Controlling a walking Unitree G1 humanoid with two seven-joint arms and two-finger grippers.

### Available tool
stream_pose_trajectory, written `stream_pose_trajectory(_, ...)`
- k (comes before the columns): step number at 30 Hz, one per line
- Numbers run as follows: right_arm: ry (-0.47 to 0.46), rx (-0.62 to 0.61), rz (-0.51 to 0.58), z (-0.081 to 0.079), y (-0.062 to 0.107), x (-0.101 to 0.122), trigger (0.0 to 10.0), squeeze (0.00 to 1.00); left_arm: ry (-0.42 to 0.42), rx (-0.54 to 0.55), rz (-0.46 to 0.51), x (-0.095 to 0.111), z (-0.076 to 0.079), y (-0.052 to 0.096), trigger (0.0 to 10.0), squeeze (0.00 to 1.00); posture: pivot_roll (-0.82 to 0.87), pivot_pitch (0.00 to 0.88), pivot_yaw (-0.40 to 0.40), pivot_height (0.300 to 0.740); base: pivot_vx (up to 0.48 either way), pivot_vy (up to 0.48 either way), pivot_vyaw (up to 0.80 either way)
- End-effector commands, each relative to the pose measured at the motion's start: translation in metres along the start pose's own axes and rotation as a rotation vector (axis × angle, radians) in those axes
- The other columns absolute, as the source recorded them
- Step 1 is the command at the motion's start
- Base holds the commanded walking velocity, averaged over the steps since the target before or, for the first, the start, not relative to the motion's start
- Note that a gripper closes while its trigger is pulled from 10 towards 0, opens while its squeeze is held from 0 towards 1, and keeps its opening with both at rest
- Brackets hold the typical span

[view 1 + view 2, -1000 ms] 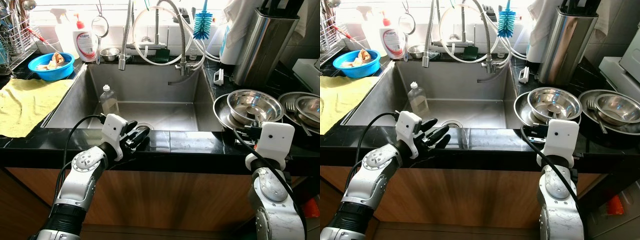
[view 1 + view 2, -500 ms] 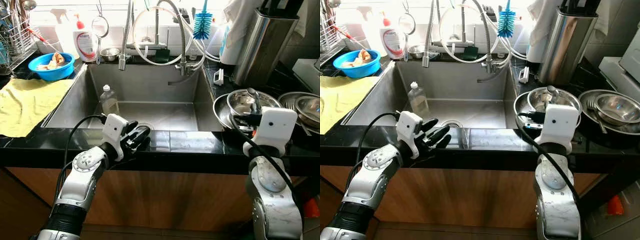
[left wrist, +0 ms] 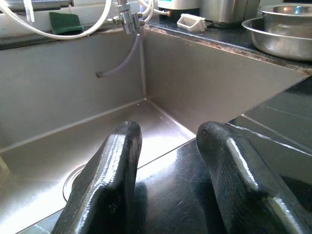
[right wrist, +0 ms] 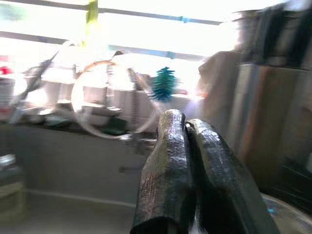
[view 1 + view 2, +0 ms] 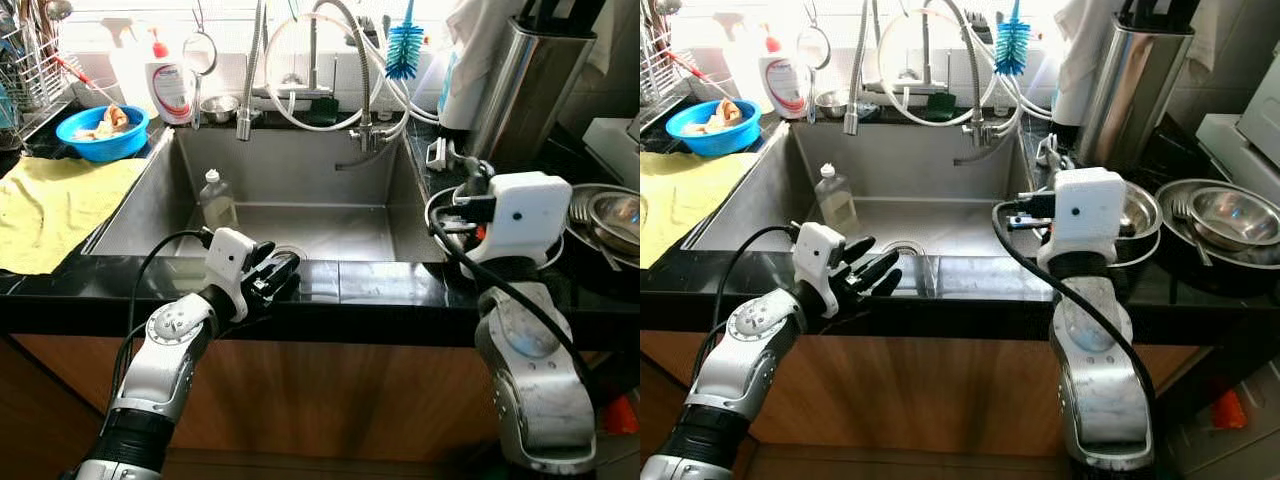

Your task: Kitchen organization

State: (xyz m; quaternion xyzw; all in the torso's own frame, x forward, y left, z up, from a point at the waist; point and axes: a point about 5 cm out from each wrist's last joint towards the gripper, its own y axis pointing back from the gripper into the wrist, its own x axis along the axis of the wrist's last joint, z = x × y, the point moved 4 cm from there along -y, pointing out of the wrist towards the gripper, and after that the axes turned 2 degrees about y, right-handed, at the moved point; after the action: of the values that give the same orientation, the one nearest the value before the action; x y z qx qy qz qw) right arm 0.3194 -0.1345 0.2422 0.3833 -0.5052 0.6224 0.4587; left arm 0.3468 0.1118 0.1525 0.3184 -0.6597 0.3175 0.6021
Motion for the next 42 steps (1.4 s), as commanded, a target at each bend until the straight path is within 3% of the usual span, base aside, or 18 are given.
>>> stream_pose_trajectory(1, -0.027, 0.115, -0.028, -0.016, -0.004, -0.008, 10.0, 0.00, -0.014, 0.008, -0.014, -0.003, -0.001, 0.000, 10.0, 0.00, -0.14, 0.000, -0.014, 0.740, 0.000, 0.000, 0.00)
stream_pose_trajectory(8, -0.090, 0.346, -0.127, -0.037, -0.005, -0.037, 10.0, 0.00, -0.023, 0.013, -0.014, -0.004, 0.000, 0.001, 10.0, 0.00, -0.13, 0.000, -0.017, 0.740, 0.000, 0.000, 0.00)
stream_pose_trajectory(12, -0.097, 0.332, -0.212, -0.029, -0.014, -0.063, 10.0, 0.00, -0.023, 0.008, -0.016, -0.005, 0.001, 0.000, 10.0, 0.00, -0.13, 0.000, -0.018, 0.740, 0.000, 0.000, 0.00)
stream_pose_trajectory(23, -0.231, 0.329, -0.260, -0.014, -0.039, -0.087, 10.0, 0.00, -0.010, -0.022, -0.023, -0.007, 0.009, -0.001, 10.0, 0.00, -0.11, 0.000, -0.026, 0.740, 0.000, 0.000, 0.00)
stream_pose_trajectory(30, -0.265, 0.377, -0.235, -0.020, -0.053, -0.082, 10.0, 0.00, -0.021, -0.061, -0.064, -0.009, 0.011, 0.000, 10.0, 0.00, -0.11, 0.000, -0.029, 0.740, 0.000, 0.000, 0.00)
stream_pose_trajectory(35, -0.262, 0.448, -0.200, -0.034, -0.062, -0.075, 10.0, 0.00, -0.023, -0.081, -0.079, -0.006, 0.010, -0.001, 10.0, 0.00, -0.10, 0.000, -0.028, 0.740, 0.000, 0.000, 0.00)
stream_pose_trajectory(42, -0.277, 0.495, -0.200, -0.045, -0.065, -0.077, 10.0, 0.00, -0.022, -0.094, -0.107, -0.007, 0.010, 0.000, 10.0, 0.00, -0.09, 0.000, -0.026, 0.740, 0.000, 0.000, 0.00)
